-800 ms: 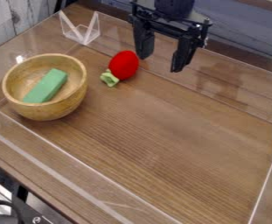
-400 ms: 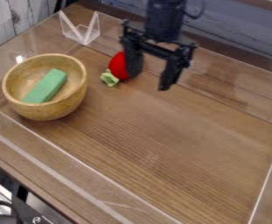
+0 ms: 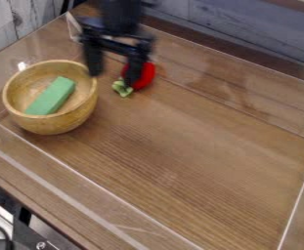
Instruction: Remove the green block from the brown bowl and put it on the table
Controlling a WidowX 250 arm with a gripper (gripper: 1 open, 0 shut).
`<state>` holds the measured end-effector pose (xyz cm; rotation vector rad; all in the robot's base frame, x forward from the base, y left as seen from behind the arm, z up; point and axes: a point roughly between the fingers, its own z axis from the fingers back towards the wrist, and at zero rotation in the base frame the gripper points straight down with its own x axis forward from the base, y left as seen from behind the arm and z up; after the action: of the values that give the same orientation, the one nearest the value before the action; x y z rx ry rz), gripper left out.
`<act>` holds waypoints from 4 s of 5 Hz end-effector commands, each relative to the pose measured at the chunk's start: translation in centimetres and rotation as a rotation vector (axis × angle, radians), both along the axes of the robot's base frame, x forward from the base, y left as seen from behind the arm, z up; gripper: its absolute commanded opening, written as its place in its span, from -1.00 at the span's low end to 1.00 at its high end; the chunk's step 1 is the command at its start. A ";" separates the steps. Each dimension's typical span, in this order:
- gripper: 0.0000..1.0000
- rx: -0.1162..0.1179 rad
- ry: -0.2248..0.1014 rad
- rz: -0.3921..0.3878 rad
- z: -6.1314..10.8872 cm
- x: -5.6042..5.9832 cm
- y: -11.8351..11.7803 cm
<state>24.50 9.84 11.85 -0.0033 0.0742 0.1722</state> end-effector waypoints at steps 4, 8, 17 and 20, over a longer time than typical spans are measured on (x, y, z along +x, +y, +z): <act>1.00 0.066 -0.074 0.119 -2.6 -1.6 8.7; 1.00 0.110 -0.060 0.184 -5.3 0.6 8.8; -1.00 0.085 -0.047 0.257 -6.8 2.6 11.5; -1.00 0.076 -0.054 0.266 -6.0 2.3 11.5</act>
<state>26.33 20.27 3.70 0.0253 0.0762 0.4255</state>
